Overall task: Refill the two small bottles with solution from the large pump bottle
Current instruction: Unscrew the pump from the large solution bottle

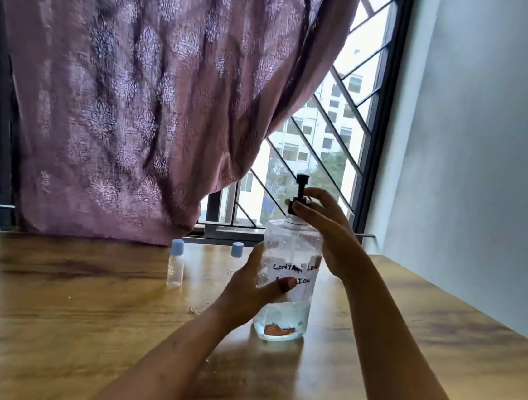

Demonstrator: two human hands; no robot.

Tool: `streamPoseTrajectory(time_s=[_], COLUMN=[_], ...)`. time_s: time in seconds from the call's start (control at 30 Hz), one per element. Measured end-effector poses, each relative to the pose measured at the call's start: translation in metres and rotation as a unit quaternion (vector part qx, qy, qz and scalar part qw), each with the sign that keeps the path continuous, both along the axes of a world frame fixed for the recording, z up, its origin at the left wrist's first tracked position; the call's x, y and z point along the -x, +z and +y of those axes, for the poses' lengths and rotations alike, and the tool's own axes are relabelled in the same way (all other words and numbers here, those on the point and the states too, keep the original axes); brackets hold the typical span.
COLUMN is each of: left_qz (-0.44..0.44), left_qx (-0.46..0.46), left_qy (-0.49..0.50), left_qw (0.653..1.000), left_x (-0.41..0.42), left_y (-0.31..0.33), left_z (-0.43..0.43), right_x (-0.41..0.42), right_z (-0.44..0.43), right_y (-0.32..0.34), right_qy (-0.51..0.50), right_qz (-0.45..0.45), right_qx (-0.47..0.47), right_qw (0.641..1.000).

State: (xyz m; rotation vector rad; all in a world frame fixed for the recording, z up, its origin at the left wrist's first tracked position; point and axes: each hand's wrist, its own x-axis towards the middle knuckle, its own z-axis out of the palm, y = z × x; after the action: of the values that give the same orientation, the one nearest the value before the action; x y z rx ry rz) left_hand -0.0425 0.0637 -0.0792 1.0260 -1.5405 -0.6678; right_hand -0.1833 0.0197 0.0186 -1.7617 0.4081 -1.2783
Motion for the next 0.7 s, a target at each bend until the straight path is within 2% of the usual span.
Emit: streamPoseTrajectory(time_s=[0.07,0.13,0.23,0.37,0.57,0.7], left_qz=[-0.001,-0.004,-0.019,-0.014,0.001,0.007], left_qx=[0.006,0.005,0.016,0.020,0.019,0.020], left_qy=[0.000,0.002,0.016,0.007,-0.012,-0.011], left_qw=[1.000,1.000,1.000,1.000,1.000,1.000], left_x=[-0.002,-0.001,0.000,0.000,0.003,0.004], left_y=[-0.002,-0.004,-0.002,-0.002,0.001,0.001], left_z=[-0.005,-0.007,-0.005,-0.002,0.003,0.004], right_x=[-0.011,-0.017,-0.014,-0.008,-0.018,-0.016], right_z=[-0.003,-0.001,-0.003,-0.001,-0.003,-0.009], right_y=[-0.003,-0.005,-0.006,-0.010,-0.016,-0.016], right_qy=[-0.085,-0.121,-0.100,-0.018,-0.115,-0.099], right_qz=[-0.009,-0.025,-0.046,-0.084,-0.087,-0.087], right_qx=[0.042,0.048,0.062,0.042,0.083,0.079], right_qw=[0.995,0.991,0.992,0.995,0.986,0.988])
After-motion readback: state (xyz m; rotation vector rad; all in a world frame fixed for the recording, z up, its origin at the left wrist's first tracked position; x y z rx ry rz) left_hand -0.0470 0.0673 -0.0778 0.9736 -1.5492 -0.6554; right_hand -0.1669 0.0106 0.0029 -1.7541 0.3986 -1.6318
